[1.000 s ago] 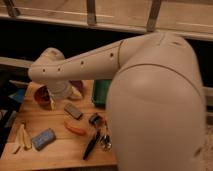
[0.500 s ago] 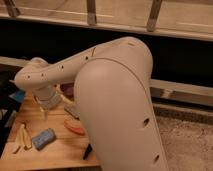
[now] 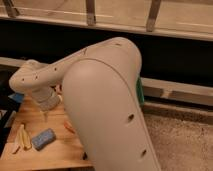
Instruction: Place sponge in tray
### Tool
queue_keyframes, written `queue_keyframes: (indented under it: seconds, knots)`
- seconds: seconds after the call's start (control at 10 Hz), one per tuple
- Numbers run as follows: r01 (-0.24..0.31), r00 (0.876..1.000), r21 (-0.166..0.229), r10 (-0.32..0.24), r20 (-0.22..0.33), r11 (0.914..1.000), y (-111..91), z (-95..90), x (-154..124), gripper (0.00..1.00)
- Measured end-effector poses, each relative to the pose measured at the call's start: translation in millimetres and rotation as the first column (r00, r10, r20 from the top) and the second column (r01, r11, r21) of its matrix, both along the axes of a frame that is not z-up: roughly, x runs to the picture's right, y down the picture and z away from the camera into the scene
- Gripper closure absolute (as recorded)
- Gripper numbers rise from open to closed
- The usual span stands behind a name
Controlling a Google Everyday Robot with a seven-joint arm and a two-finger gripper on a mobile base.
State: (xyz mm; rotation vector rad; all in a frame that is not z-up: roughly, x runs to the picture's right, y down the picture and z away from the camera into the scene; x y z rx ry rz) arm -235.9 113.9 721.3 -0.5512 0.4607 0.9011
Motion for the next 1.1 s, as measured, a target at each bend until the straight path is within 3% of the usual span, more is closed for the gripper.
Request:
queue_keyframes:
  seconds: [0.3, 0.6, 0.8, 1.1]
  knots:
    - [0.036, 0.999, -0.055, -0.036, 0.012, 0.9978, 15.3, 19.3, -19.3, 0.20]
    - [0.023, 0.998, -0.103, -0.017, 0.059, 0.9945, 25.8, 32.8, -37.7, 0.20]
    - [0.003, 0.994, -0.100, 0.008, 0.110, 0.9950, 33.3, 31.6, -54.1, 0.20]
    - [-0.011, 0.992, -0.086, 0.021, 0.124, 0.9962, 37.2, 27.3, -62.3, 0.20]
